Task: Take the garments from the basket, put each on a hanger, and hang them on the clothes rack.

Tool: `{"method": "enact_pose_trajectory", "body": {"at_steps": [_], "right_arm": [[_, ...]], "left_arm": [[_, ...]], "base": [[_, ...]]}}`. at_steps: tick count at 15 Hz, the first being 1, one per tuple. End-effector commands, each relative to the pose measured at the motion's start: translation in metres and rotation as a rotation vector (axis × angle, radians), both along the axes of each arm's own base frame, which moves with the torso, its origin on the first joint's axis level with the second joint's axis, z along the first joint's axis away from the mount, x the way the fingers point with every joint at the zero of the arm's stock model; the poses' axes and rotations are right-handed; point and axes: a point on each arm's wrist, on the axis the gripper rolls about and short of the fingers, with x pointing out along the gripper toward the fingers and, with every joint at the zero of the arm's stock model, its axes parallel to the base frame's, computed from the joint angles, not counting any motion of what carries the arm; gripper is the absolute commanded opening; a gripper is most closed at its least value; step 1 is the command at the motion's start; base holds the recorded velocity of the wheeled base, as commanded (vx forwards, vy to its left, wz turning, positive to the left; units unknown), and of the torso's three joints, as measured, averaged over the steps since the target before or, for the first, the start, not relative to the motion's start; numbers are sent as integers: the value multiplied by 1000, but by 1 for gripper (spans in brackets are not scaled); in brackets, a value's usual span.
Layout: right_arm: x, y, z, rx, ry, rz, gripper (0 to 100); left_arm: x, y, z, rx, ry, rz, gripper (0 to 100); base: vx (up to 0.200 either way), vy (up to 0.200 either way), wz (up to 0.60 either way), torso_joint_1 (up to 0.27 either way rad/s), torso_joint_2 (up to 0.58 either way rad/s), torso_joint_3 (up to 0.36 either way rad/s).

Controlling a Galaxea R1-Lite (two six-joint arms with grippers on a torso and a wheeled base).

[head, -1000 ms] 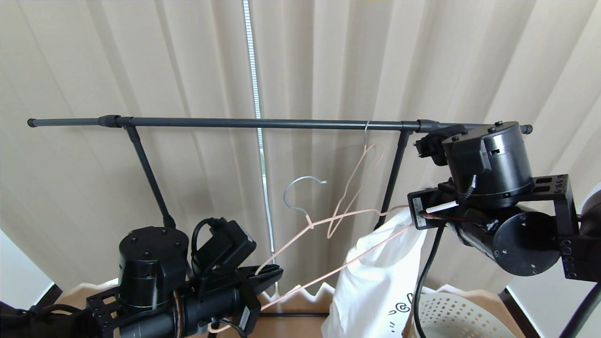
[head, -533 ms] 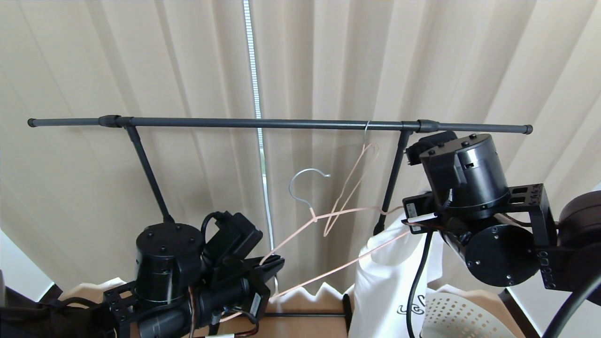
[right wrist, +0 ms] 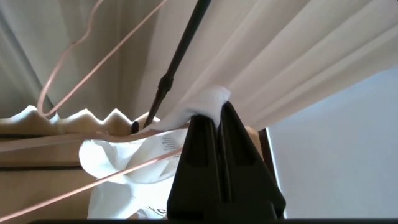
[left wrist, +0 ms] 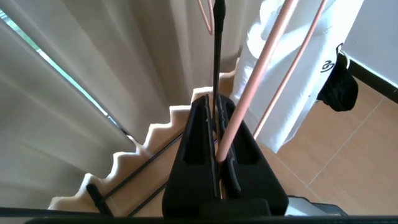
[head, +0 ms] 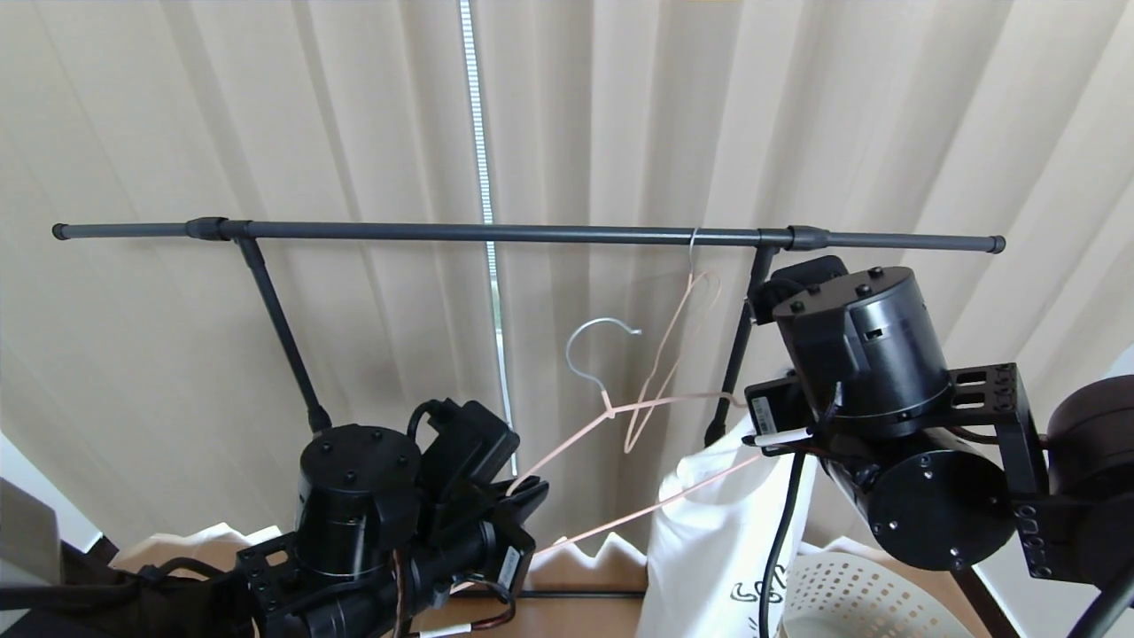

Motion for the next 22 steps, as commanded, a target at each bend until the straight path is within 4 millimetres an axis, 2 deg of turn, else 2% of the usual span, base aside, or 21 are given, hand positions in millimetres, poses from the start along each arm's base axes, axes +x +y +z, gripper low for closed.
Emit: {"method": "enact_pose_trajectory", "body": {"at_steps": [1, 4, 6, 10, 13, 18, 22], "right_arm": [[-7, 6, 1, 5, -2, 32, 0], [-8, 10, 2, 13, -8, 45, 0], [6, -1, 3, 24, -14, -14, 0], [17, -6, 5, 49, -46, -46, 0], [30, -8, -2, 41, -38, -82, 0], [30, -10, -2, 36, -35, -89, 0], [37, -17, 1, 43, -50, -125, 0]], "left_arm": [[1, -3, -3, 7, 5, 1, 0], [3, -3, -4, 6, -3, 31, 0], [5, 0, -1, -7, -30, 69, 0], [11, 4, 1, -6, -49, 127, 0], [18, 5, 6, -16, -70, 166, 0], [33, 0, 1, 9, -91, 266, 0], [33, 0, 2, 6, -93, 271, 0]], "base": [[0, 0, 0, 0, 0, 0], [0, 0, 0, 0, 0, 0], [0, 0, 0, 0, 0, 0], [0, 0, 0, 0, 0, 0], [0, 0, 0, 0, 0, 0], [0, 0, 0, 0, 0, 0], [0, 0, 0, 0, 0, 0]]}}
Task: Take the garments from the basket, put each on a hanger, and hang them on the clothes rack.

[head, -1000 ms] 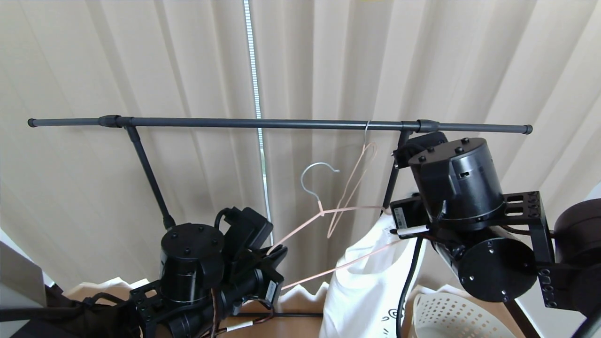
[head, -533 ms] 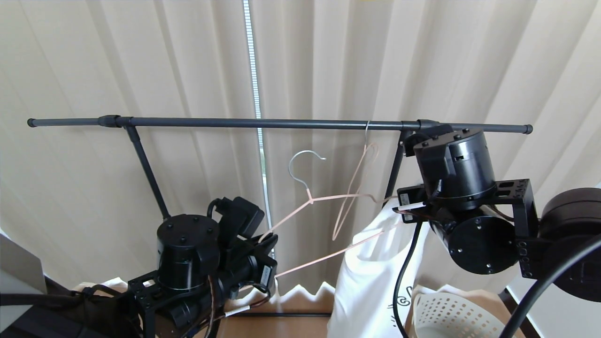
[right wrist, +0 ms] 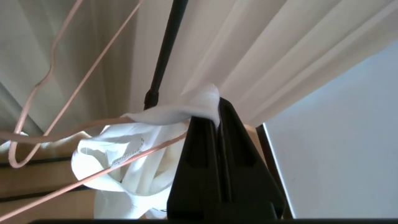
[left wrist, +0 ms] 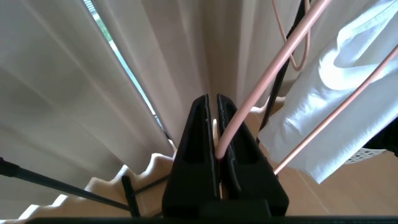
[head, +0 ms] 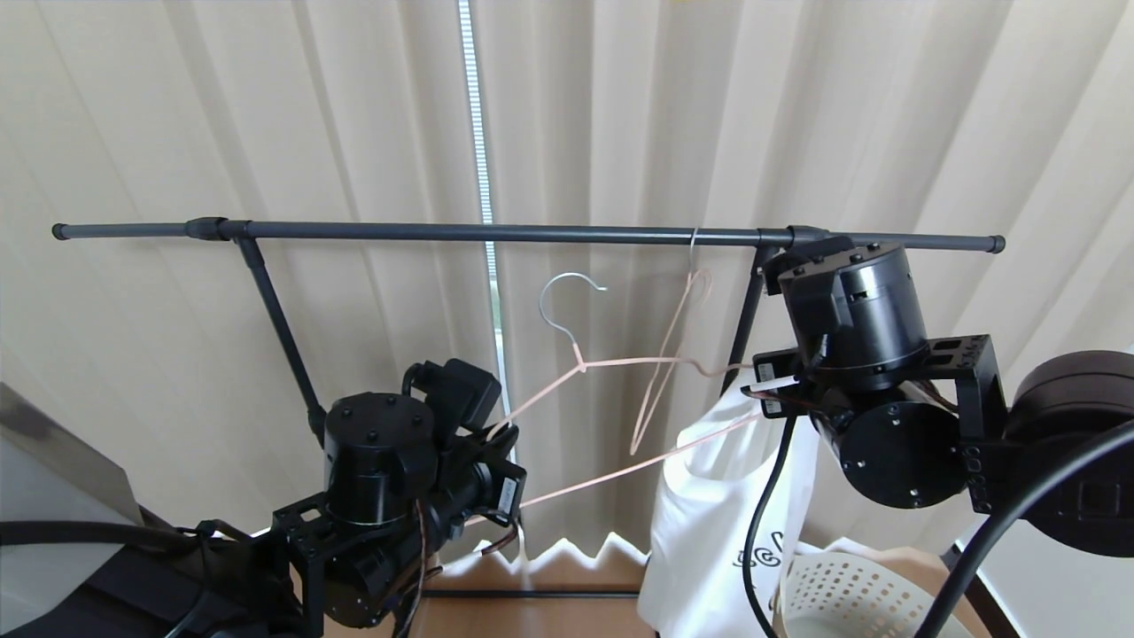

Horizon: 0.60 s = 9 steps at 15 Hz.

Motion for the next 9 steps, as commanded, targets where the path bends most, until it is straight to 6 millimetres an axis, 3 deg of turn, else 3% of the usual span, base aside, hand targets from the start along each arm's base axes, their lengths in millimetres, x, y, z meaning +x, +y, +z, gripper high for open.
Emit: {"method": "enact_pose_trajectory", "body": {"at_steps": [1, 9], "right_arm": [[3, -2, 2, 5, -7, -14, 0], [-23, 6, 3, -43, 18, 51, 0]], "left_arm": [[1, -1, -1, 1, 1, 1, 0], [8, -9, -1, -13, -13, 50, 0]], "base": [[0, 0, 0, 0, 0, 0], [0, 0, 0, 0, 0, 0]]}}
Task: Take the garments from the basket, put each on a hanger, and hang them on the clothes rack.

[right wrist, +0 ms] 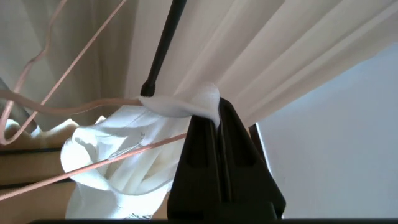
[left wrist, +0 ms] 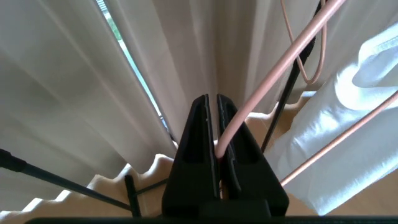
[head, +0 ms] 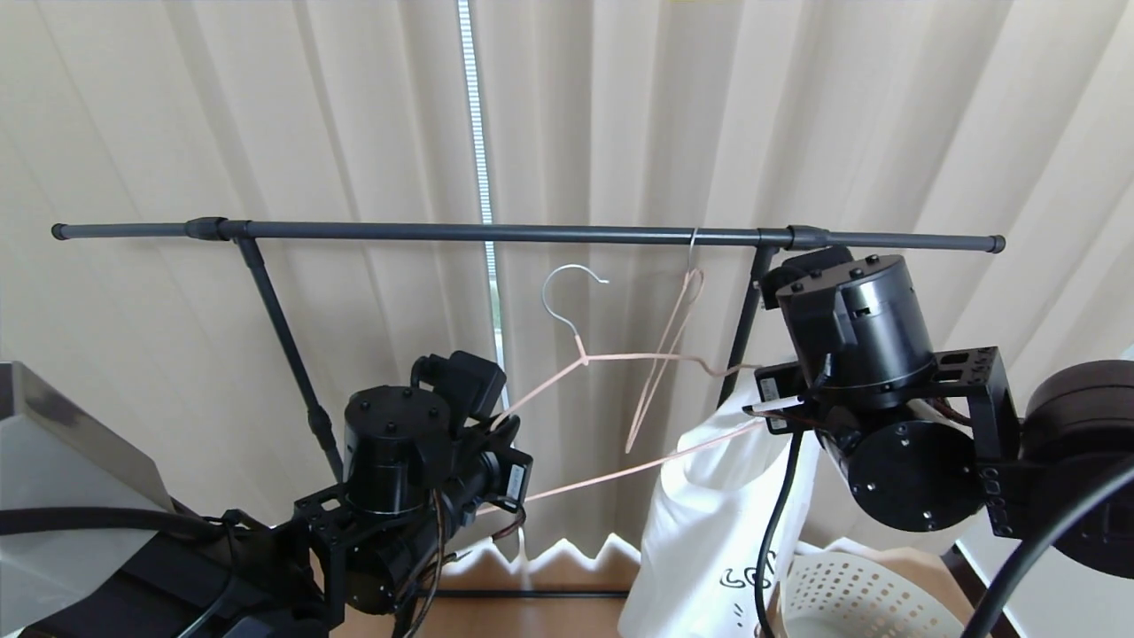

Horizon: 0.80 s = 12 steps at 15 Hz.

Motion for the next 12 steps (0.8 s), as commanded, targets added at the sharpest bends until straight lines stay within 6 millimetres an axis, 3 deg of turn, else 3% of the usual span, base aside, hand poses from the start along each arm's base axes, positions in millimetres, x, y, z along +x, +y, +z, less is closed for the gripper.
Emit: {"method": "enact_pose_trajectory", "body": {"at_steps": [1, 6, 12], "right_arm": [[-21, 6, 9, -2, 1, 66, 0], [-45, 28, 7, 3, 13, 177, 0], [-53, 42, 4, 25, 11, 227, 0]], "left_arm": [[0, -2, -1, 0, -1, -4, 0], [-2, -8, -4, 7, 7, -23, 0], [-6, -10, -5, 9, 10, -36, 0]], "base": [[0, 0, 0, 0, 0, 0], [0, 0, 0, 0, 0, 0], [0, 0, 0, 0, 0, 0]]}}
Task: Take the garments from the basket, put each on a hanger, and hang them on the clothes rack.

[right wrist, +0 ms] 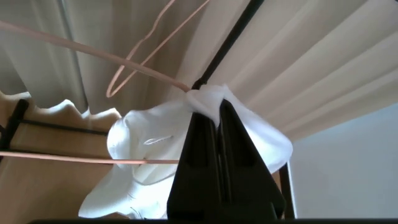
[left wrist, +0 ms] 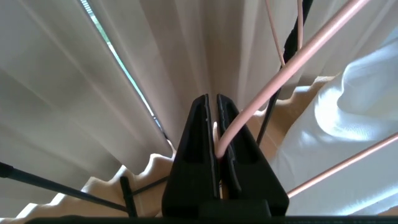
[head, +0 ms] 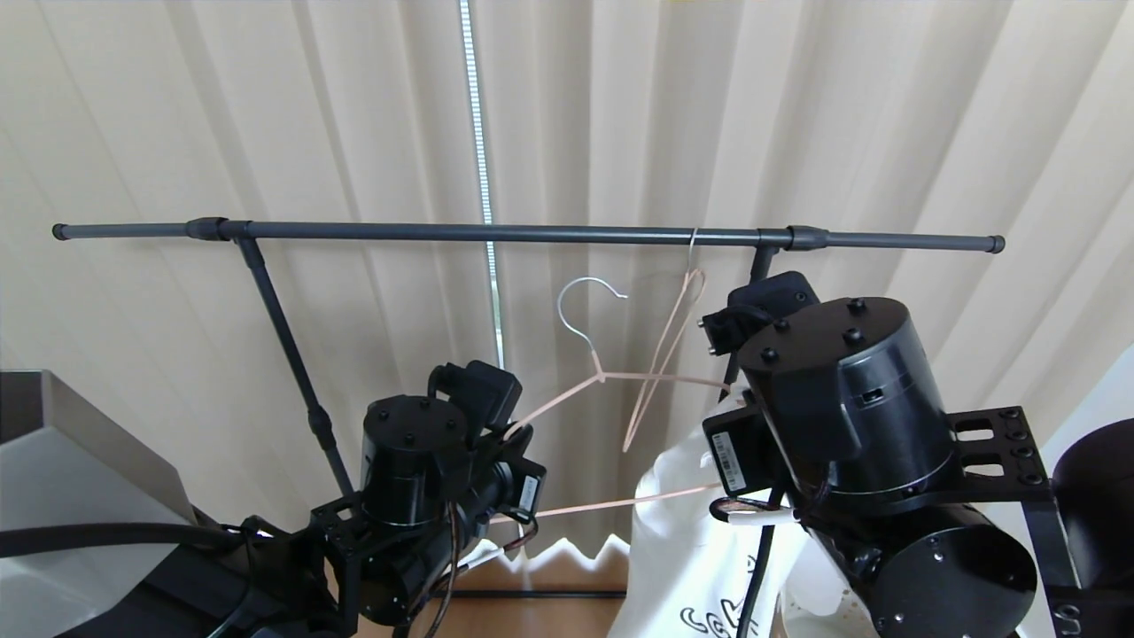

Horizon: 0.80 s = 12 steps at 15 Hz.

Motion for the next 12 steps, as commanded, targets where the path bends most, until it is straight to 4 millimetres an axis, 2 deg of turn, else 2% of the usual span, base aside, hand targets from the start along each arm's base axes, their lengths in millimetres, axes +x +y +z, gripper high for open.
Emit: {"method": "enact_pose_trajectory", "body": {"at_steps": [1, 4, 12], "right_arm": [[-3, 7, -1, 28, -8, 14, 0], [-2, 15, 4, 97, -18, 23, 0], [-30, 39, 19, 271, -2, 172, 0]], "left_arm": [[-1, -1, -1, 1, 0, -6, 0], [-1, -4, -7, -4, -14, -14, 0], [-2, -8, -7, -8, -15, -26, 0]], "base": [[0, 0, 0, 0, 0, 0], [0, 0, 0, 0, 0, 0], [0, 0, 0, 0, 0, 0]]}}
